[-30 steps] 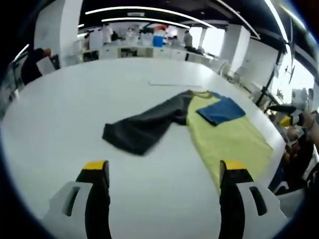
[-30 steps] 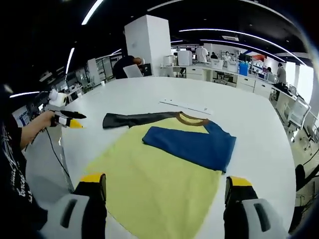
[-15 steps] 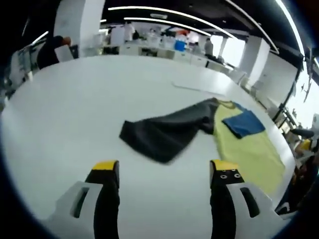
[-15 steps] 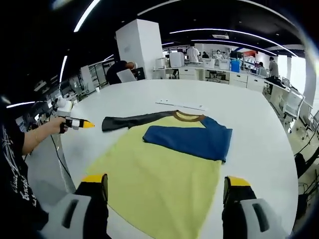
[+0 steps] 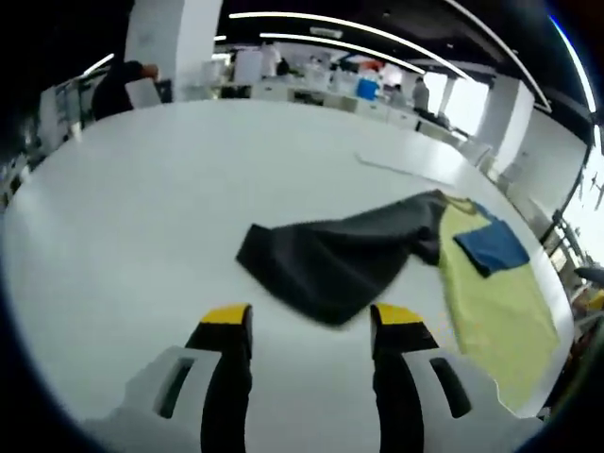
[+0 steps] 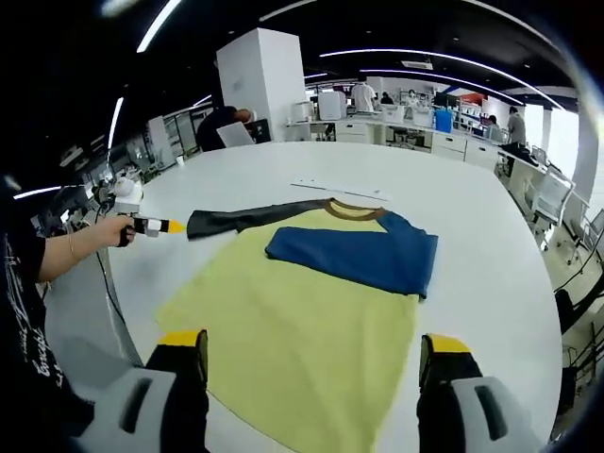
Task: Fold the garment on the visible template until the final outline fits inside the template.
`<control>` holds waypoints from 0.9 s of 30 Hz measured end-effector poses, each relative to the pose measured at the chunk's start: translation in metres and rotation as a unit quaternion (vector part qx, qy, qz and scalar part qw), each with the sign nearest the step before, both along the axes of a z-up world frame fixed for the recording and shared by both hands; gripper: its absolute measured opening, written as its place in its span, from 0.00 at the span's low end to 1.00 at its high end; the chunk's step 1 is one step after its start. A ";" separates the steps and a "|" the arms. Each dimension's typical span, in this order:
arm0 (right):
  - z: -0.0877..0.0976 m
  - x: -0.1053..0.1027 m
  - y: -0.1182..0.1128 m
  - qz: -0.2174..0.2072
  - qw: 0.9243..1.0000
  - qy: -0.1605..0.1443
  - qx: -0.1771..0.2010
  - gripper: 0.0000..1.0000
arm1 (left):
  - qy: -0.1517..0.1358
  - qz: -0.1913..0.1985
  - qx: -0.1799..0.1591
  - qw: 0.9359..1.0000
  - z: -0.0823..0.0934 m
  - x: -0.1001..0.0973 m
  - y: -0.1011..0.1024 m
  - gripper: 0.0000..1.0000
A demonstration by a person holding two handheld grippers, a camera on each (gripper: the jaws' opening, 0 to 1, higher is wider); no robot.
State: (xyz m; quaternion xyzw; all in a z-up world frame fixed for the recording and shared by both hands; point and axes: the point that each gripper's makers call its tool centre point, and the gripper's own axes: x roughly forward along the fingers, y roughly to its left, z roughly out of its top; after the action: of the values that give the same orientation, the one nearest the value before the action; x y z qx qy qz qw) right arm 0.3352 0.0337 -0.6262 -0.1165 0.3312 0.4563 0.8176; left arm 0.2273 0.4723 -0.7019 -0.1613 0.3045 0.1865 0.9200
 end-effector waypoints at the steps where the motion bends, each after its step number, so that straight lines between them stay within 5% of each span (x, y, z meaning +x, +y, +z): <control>1: -0.001 0.002 -0.001 -0.001 1.000 -0.001 0.000 0.92 | 0.004 0.004 -0.003 1.000 -0.003 0.001 0.000 0.41; 6: -0.001 0.006 -0.002 -0.016 1.000 0.012 0.019 0.91 | -0.004 0.024 -0.039 0.999 -0.010 0.004 -0.003 0.28; 18: -0.006 -0.001 -0.008 -0.017 1.000 0.009 -0.001 0.90 | 0.007 0.042 -0.045 0.998 -0.019 0.014 -0.003 0.21; 27: -0.009 -0.008 -0.008 -0.012 1.000 0.009 -0.012 0.90 | 0.029 0.057 -0.035 0.997 -0.020 0.010 -0.004 0.03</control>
State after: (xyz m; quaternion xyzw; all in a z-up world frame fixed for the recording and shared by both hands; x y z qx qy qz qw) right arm 0.3269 0.0261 -0.6354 -0.1181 0.3455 0.4433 0.8186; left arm 0.2370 0.4684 -0.7218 -0.2048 0.3271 0.2328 0.8927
